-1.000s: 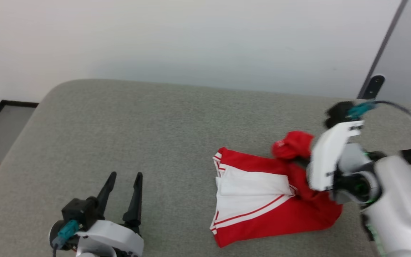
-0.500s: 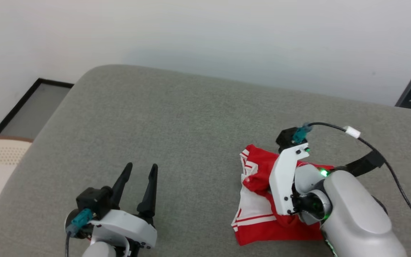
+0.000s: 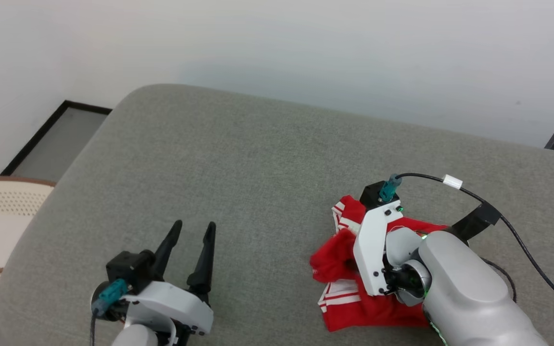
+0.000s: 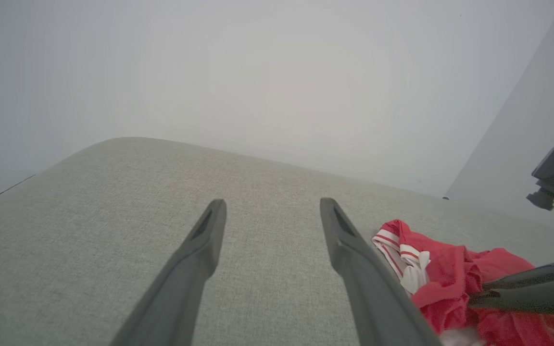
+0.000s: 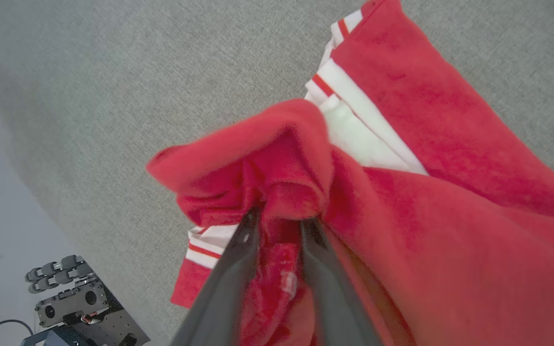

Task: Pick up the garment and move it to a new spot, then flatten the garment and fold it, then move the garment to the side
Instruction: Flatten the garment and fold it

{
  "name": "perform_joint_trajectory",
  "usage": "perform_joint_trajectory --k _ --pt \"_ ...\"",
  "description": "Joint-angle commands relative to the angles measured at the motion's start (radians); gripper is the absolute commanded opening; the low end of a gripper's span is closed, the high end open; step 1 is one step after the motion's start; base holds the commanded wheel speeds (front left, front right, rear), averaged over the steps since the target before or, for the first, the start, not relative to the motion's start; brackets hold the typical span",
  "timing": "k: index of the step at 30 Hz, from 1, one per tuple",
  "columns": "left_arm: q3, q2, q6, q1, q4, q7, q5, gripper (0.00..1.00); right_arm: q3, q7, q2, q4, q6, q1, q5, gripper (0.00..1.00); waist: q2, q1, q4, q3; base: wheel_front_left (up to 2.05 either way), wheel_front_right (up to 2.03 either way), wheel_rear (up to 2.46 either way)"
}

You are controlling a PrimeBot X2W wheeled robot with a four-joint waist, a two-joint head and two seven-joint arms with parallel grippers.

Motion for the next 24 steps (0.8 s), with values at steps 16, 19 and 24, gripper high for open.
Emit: perform_joint_trajectory --k 16,19,24 --pt "0.039 0.026 -0.002 0.063 -0.010 0.000 0.010 1.00 0.072 -0.166 0.002 -0.111 -0.001 -0.040 0.235 1.00 0.0000 0.0000 -0.109 -0.058 0.00 0.00 0.00" --pt "0.053 0.026 -0.002 0.080 -0.019 0.000 0.018 1.00 0.099 -0.278 -0.036 -0.180 -0.001 -0.008 0.207 1.00 0.0000 0.0000 -0.137 -0.058 0.00 0.00 0.00" --pt "0.074 0.024 0.002 0.104 -0.044 0.000 0.040 1.00 0.152 -0.522 -0.115 -0.307 -0.001 0.049 0.153 1.00 0.0000 0.0000 -0.185 -0.054 0.00 0.00 0.00"
